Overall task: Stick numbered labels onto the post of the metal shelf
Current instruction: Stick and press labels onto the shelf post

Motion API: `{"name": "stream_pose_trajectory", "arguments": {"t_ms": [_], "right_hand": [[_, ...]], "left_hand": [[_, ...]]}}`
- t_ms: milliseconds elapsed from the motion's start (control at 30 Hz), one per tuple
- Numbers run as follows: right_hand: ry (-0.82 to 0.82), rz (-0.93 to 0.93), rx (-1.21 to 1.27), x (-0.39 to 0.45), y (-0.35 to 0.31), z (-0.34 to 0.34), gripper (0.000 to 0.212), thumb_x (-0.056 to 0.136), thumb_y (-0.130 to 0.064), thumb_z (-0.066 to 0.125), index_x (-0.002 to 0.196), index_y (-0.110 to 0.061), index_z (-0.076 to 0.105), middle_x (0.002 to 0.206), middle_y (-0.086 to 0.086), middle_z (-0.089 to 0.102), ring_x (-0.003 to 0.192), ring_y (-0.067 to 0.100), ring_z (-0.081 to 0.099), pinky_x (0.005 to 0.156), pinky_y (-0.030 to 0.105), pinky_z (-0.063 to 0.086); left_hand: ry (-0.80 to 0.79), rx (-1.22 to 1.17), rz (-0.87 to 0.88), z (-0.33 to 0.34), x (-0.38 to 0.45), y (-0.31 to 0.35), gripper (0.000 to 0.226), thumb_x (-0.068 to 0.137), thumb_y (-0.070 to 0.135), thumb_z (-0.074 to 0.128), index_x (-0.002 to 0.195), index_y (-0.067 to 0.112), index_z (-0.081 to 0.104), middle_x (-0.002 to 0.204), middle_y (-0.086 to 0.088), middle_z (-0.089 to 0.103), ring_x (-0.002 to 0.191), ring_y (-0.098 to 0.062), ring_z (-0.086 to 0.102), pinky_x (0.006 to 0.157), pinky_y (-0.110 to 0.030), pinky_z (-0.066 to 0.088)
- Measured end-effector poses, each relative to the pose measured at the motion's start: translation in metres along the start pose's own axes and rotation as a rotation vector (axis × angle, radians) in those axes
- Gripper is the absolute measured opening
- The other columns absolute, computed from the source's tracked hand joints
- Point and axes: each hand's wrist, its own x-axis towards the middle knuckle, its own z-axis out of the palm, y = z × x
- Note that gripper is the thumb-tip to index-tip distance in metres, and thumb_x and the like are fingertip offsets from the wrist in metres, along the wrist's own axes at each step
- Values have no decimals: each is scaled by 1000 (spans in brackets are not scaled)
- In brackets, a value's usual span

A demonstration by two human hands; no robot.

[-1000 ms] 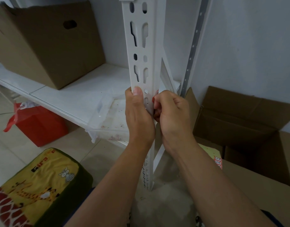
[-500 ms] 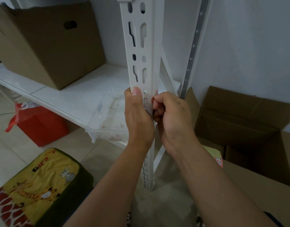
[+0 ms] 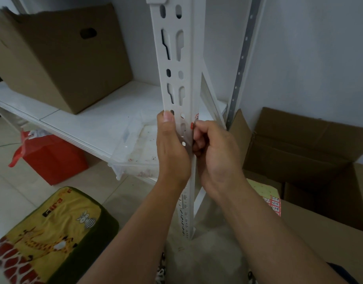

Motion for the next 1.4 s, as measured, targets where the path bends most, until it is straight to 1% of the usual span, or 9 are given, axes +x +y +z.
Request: {"name": "stream_pose_trajectory", "arguments": {"t_ms": [200,467,667,767,900,967,1067,1233,1400], "right_hand": [[18,-48,-117,2,-3,0,30,90,-10,49,60,-5,48,54,4,34,56,13,33,58,28,34],[-13,-109,-195,-2,-1,-2,35,94,-18,50,60,-9,50,56,1,38,59,13,38,63,28,39],[35,-290,-384,-2,-2,3,34,97,-11,46,67,2,52,51,-4,42,49,2,45,45,9,37],[19,-340,-380,-3,3,1,32,98,-10,46,69,4,52,53,-5,43,51,1,44,47,10,37],[-16,-422,-468,-3,8,-1,29,99,-15,46,72,-12,53,60,-7,50,57,6,49,49,14,41],[0,-469,-520,-2,11,-1,28,99,-20,45,73,-18,53,61,-5,51,62,14,53,51,20,45],[55,-527,-563,-2,12,2,26,95,-27,45,71,-22,52,61,-11,51,66,15,56,51,20,46],[112,-504,-517,0,12,8,31,88,-26,45,64,-9,54,52,-13,47,56,11,52,47,20,43],[110,-440,-434,0,8,8,33,92,-13,50,63,4,51,50,-5,45,52,8,44,45,16,38]], "left_hand": [[30,14,-26,1,0,-1,77,86,61,34,117,-8,49,102,-28,59,98,-36,60,87,-43,51],[27,25,-49,0,-3,-2,55,104,40,18,95,8,62,85,-3,69,88,-15,67,78,-22,52],[76,-20,-31,6,-1,4,78,81,63,37,114,-6,50,90,-16,57,88,-31,56,82,-45,49],[50,-2,-43,4,-2,3,70,89,57,33,113,-5,53,89,-11,62,89,-26,62,84,-40,52],[21,5,-67,0,-1,2,59,97,49,26,105,0,59,86,-6,67,86,-18,67,78,-27,56],[17,-3,-55,1,-2,4,65,94,54,31,105,-5,57,87,-12,65,87,-23,65,78,-31,56],[20,-29,-35,2,-1,5,78,84,61,35,112,-10,51,91,-18,59,87,-31,60,79,-42,52],[40,-19,-12,3,0,3,73,85,59,38,108,-10,48,86,-17,51,81,-34,51,74,-48,46],[33,7,-32,3,-2,3,75,84,60,37,113,-8,49,91,-18,57,86,-31,58,79,-46,51]]}}
